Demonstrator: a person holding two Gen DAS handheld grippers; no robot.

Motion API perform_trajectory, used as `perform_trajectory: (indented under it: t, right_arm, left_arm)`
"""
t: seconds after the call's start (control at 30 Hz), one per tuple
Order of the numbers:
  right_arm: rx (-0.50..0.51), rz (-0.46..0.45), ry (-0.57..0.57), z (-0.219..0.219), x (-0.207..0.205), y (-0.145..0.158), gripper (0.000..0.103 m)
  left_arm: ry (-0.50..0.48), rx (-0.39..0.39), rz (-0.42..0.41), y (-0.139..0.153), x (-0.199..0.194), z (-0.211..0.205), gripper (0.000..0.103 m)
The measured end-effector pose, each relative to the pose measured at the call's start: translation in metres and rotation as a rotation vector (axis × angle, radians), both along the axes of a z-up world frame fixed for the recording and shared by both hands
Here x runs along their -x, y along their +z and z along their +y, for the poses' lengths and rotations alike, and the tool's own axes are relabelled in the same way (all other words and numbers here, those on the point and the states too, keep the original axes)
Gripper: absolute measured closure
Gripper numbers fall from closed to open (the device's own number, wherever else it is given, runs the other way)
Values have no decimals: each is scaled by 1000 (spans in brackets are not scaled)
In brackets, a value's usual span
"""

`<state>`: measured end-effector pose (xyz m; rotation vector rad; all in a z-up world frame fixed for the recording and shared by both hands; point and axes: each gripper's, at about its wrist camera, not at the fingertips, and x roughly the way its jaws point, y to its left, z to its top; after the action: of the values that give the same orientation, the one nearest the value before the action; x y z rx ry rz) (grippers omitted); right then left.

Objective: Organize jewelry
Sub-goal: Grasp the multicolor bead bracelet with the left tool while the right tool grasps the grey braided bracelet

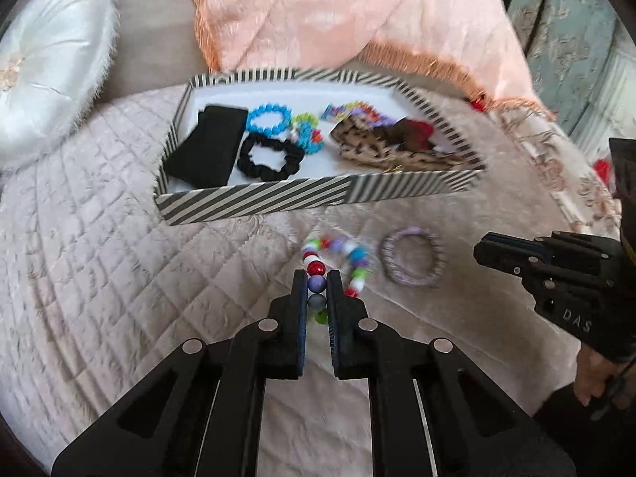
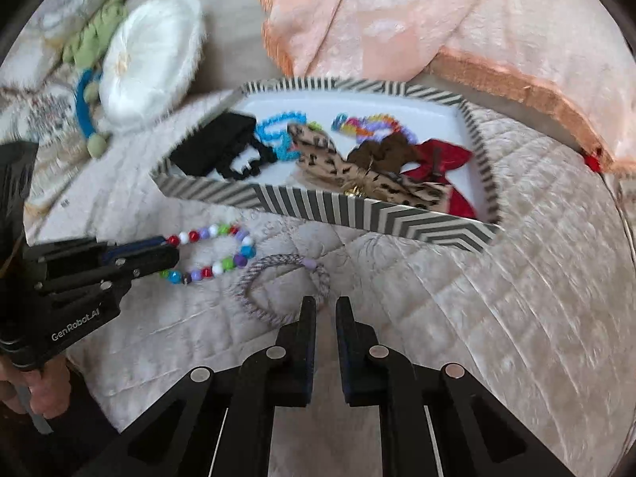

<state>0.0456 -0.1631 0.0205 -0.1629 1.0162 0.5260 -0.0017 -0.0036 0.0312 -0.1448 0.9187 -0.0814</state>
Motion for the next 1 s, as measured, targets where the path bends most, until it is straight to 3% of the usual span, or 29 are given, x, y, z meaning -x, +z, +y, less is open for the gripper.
perform_trajectory:
  t: [0.13, 0.23, 0.3, 0.37, 0.47, 0.53, 0.6, 0.73, 0.8, 1.0]
  right_arm:
    - [-69, -8, -22, -15, 17, 10, 94]
    - [-143, 26, -63, -24, 8, 5, 93]
    - [-181, 74, -90, -26, -4, -3, 84]
    - [-177, 89, -94, -19, -13, -9, 69]
    - [-147, 60, -41, 0, -19, -16, 69]
    - [-50, 55, -9, 16, -22, -28, 69]
    - [25, 32, 11, 27, -23, -39, 72]
    - [66, -20, 44, 37, -20, -40, 79]
    - [54, -26, 44, 36, -19, -37, 96]
    - [-45, -86, 21, 13, 7, 4, 96]
  left_arm:
    - [33, 10, -19, 6, 12, 2, 95]
    - [63, 3, -19, 6, 12, 5, 95]
    - [88, -12, -16, 4, 10, 7, 95]
    - [107, -9, 1, -1, 7, 11, 95]
    - [130, -18, 25, -6, 4, 16, 95]
    - [139, -12, 36, -8, 2, 19, 95]
    - [147, -7, 41, -9, 0, 22, 95]
    - [166, 7, 60, -12, -1, 26, 95]
    - [171, 16, 62, -12, -1, 28, 95]
    - [163, 19, 35, -2, 3, 23, 95]
